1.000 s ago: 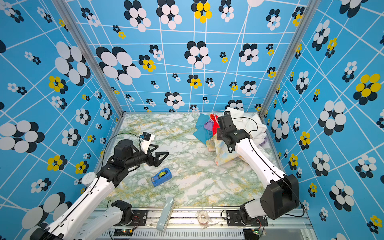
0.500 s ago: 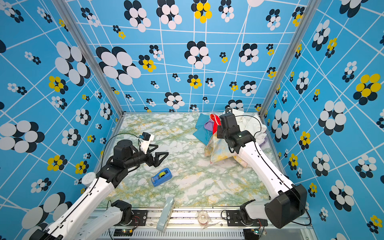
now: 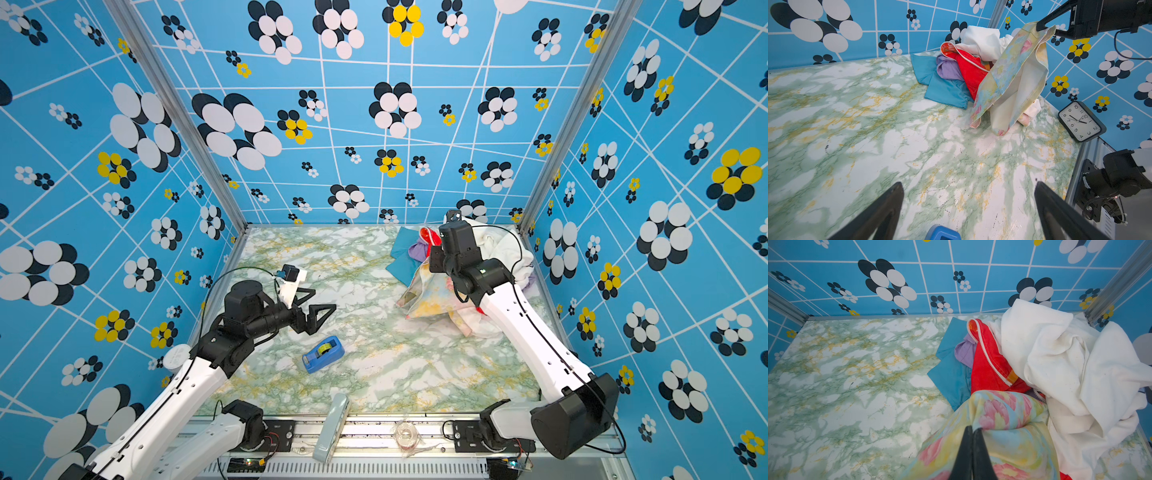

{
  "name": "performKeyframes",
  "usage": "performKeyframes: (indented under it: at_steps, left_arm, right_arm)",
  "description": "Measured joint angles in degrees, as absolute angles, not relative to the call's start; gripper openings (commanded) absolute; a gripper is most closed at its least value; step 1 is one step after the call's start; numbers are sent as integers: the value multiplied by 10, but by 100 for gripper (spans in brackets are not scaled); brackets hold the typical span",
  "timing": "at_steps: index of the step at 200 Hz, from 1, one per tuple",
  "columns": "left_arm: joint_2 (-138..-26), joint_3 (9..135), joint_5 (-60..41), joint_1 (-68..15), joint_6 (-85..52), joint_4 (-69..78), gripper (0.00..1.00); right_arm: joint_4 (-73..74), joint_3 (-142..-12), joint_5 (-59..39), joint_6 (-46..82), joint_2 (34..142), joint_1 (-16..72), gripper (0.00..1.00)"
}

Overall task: Pick out a specific cloth from the pile
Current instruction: 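Lift the floral cloth with the right gripper and pull it out of the pile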

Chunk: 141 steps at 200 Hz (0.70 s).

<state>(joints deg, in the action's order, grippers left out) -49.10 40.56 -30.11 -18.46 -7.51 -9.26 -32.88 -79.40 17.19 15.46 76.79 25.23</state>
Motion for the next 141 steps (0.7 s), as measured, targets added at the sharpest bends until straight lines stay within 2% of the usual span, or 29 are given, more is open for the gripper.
performKeyframes:
  at_steps: [70, 141]
  left_arm:
    - [-474, 405, -299, -185, -78, -92, 99]
    - [-460, 403, -295, -185, -84, -93, 99]
  right_arm:
    - [-331, -827, 159, 152, 730, 255, 0]
    - [-343, -871, 130, 155, 737, 262, 0]
